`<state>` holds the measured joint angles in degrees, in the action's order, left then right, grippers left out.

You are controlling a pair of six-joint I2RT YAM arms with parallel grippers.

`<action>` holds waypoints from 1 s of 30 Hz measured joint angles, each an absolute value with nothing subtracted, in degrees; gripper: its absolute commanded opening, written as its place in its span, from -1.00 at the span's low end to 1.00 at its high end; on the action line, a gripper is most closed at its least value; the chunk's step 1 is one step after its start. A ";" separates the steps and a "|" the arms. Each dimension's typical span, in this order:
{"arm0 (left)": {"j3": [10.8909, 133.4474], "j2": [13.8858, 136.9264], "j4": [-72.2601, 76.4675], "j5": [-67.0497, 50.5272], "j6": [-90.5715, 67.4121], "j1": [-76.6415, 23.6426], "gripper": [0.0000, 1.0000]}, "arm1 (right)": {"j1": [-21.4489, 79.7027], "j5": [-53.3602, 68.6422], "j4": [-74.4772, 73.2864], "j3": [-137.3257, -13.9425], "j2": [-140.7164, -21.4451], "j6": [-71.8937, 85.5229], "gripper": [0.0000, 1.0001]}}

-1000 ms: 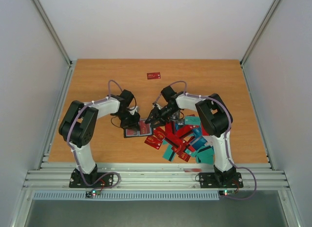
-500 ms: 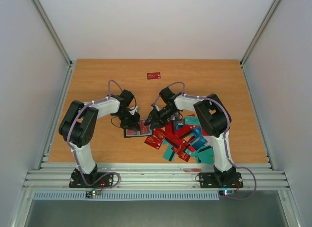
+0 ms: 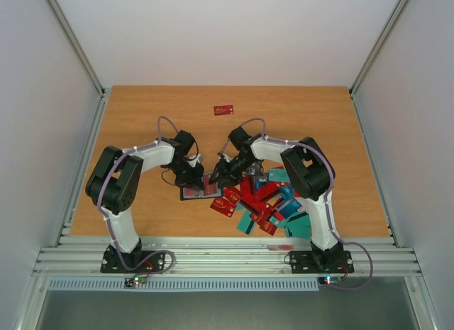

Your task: Put the credit cards into the card holder

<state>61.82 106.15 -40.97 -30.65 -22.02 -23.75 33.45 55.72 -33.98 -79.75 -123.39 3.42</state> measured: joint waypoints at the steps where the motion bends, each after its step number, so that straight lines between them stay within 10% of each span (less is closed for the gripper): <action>1: 61.82 106.15 -40.97 -30.65 -22.02 -23.75 -1.00 | 33.67 55.29 -34.61 -80.16 -123.39 3.14 -0.16; 30: 61.82 106.13 -40.91 -30.68 -22.28 -23.77 -0.99 | 35.81 47.05 -49.80 -88.16 -122.91 -5.15 -0.16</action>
